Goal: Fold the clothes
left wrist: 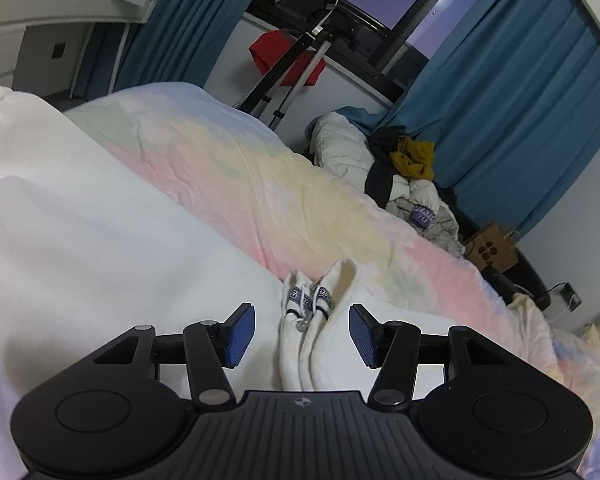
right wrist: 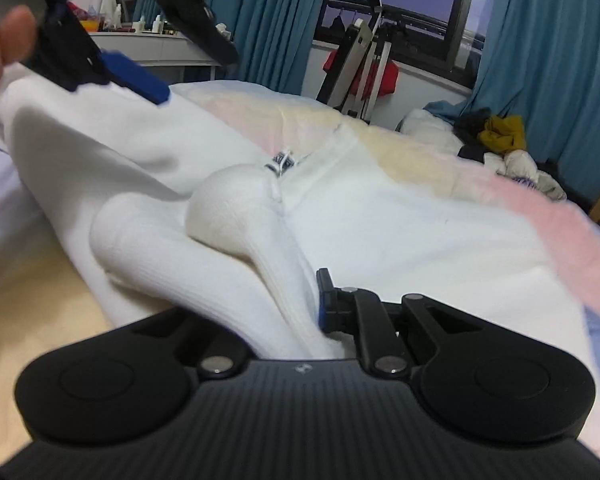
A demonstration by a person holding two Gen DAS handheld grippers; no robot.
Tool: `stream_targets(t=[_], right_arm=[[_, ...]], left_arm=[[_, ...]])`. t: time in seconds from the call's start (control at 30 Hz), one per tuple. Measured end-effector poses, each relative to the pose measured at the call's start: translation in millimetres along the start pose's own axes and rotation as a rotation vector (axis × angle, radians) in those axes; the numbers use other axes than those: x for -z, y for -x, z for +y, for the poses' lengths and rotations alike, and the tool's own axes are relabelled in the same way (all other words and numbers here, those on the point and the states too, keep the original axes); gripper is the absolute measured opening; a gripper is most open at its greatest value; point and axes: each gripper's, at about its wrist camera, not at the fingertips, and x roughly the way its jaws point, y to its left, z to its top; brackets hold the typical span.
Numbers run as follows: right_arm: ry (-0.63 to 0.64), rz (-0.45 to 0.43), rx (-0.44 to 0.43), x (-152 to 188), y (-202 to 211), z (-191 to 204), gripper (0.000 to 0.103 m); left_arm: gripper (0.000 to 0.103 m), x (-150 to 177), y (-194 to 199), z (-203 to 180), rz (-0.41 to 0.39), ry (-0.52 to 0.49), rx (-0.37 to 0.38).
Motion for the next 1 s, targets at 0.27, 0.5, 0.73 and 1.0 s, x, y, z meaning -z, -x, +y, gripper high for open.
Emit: stream_targets(t=[0.27, 0.5, 0.73, 1.0], right_arm=[[-0.114, 0.002, -0.034, -7.5, 9.3, -10.4, 0.02], [-0.222, 0.008, -0.077, -14.7, 10.8, -23.4, 0.04], [-0.294, 0.014, -0.14, -17.3, 30.5, -27.7, 0.068], [-0.315, -0.007, -0.21, -26.8, 45.1, -22.7, 0.068]], left_arm=[[0.065, 19.1, 47.4, 26.8, -0.028, 0.022, -0.109], [0.078, 16.9, 79.3, 70.2, 0.004, 0.077, -0.209], [0.08, 13.7, 75.1, 109.1, 0.031, 0.252, -0.162], [0.082, 8.3, 57.5, 145.6, 0.031, 0.39, -0.11]])
